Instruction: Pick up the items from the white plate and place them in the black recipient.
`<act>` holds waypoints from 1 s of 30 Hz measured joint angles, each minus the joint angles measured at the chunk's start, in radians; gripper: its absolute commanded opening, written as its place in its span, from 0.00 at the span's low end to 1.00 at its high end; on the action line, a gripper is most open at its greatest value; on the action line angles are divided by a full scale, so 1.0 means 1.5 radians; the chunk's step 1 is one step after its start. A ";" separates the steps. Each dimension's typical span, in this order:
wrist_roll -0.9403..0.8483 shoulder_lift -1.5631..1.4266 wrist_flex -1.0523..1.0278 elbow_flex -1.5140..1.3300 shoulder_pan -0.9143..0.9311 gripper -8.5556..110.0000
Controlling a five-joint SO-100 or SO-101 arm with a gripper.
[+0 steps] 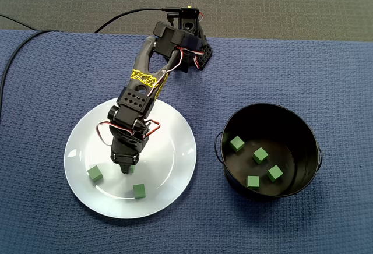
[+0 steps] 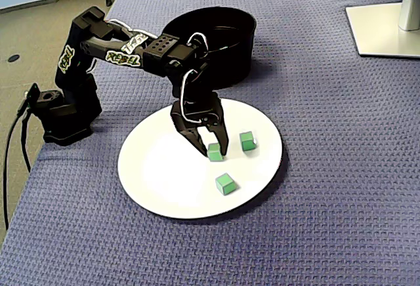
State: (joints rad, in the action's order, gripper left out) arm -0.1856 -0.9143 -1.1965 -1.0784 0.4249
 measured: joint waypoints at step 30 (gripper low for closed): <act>-0.162 -0.412 -0.062 -0.059 -0.581 0.07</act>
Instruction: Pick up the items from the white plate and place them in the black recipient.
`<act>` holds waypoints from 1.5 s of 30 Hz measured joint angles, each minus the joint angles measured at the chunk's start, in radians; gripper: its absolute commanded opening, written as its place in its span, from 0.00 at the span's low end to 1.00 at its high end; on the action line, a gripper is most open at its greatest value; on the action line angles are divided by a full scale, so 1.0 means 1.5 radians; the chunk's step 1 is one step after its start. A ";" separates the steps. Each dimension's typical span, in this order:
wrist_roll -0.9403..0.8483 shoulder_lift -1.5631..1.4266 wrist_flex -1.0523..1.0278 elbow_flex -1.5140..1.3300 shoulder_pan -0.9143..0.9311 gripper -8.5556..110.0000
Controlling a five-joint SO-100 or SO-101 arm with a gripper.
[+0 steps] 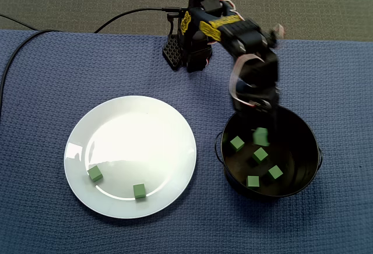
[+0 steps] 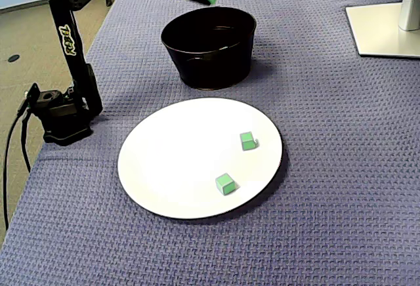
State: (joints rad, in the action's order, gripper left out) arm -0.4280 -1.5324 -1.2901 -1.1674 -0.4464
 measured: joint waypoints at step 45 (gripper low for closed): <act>0.081 0.497 -0.018 0.254 0.534 0.30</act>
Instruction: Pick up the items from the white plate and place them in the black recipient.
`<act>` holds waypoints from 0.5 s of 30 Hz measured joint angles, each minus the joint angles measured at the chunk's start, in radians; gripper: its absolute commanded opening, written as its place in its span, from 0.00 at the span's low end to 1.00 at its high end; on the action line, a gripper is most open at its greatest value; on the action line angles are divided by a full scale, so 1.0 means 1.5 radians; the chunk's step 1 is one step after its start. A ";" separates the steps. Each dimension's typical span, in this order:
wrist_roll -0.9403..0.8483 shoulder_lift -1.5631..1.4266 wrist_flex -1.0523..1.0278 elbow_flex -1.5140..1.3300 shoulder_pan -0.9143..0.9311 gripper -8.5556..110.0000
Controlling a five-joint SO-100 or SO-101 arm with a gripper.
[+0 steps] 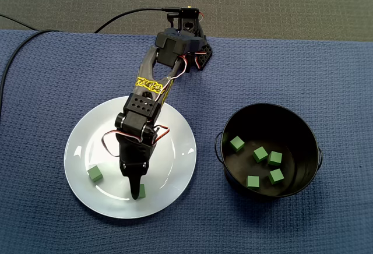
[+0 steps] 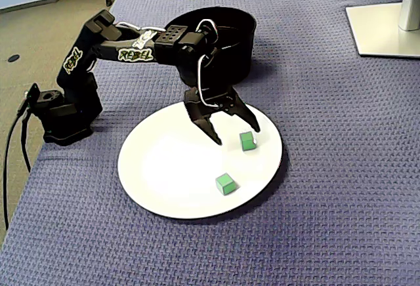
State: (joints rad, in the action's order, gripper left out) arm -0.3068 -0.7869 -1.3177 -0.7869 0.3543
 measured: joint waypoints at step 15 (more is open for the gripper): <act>-0.012 0.053 0.045 0.018 -0.037 0.24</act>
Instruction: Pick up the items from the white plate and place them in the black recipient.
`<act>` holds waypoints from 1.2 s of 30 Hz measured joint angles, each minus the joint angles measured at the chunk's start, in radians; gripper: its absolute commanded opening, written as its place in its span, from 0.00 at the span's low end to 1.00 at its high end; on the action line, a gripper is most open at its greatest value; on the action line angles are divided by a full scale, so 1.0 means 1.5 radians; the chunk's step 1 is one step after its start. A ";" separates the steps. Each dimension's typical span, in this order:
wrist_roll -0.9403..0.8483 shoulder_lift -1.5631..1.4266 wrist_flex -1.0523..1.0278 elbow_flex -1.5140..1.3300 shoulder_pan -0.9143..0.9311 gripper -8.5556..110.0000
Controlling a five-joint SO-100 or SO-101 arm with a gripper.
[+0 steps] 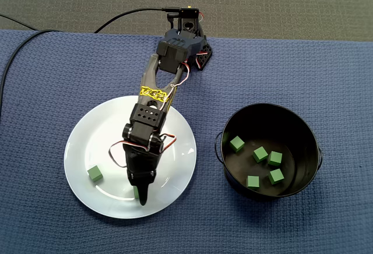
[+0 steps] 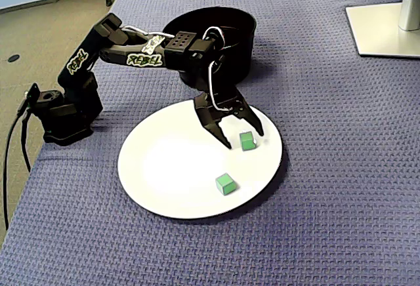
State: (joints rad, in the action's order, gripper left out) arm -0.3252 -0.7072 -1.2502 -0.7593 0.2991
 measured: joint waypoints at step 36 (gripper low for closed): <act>-0.006 -0.541 -0.205 -0.042 -0.404 0.07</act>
State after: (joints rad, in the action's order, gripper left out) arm -0.3344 -1.5186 -1.5570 -0.8222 -0.3068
